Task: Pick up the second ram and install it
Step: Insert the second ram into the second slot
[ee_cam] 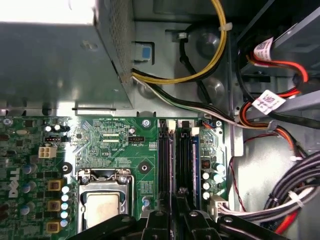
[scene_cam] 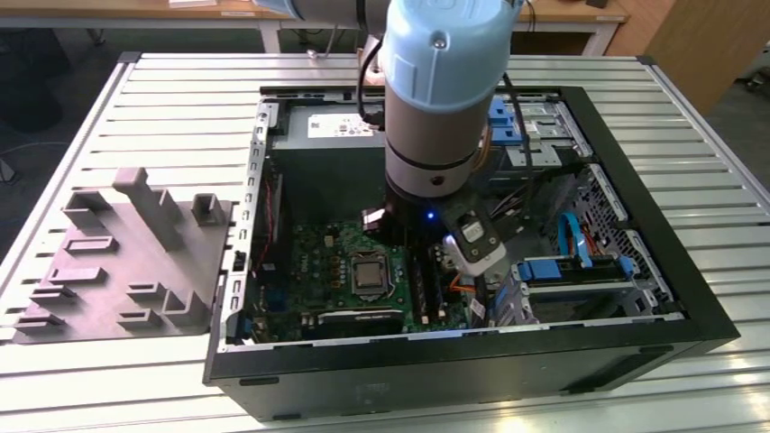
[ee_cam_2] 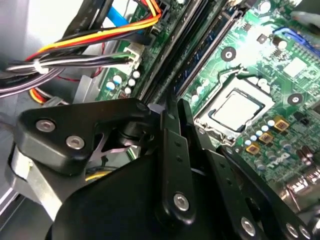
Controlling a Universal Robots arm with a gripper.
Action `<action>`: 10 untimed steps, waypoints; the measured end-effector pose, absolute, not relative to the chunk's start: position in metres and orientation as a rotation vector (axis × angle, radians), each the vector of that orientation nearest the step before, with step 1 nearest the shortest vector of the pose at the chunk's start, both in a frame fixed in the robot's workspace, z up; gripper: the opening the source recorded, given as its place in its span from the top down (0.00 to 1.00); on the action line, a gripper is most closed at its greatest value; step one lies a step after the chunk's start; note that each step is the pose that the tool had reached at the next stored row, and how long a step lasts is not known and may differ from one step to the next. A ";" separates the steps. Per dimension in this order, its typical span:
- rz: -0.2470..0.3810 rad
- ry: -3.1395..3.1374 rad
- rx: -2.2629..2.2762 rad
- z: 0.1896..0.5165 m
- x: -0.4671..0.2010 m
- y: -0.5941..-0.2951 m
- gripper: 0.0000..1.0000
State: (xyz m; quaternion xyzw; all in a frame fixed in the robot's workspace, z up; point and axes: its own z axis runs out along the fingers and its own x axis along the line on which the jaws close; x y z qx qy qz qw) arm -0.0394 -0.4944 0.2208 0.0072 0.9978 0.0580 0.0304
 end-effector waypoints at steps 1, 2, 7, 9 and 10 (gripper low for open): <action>0.179 3.075 0.022 0.223 -0.039 -0.494 0.81; 0.178 3.076 0.022 0.226 -0.039 -0.494 0.81; 0.145 3.077 0.021 0.234 -0.039 -0.494 0.81; 0.140 3.077 0.021 0.234 -0.039 -0.494 0.81; 0.140 3.077 0.021 0.234 -0.039 -0.494 0.81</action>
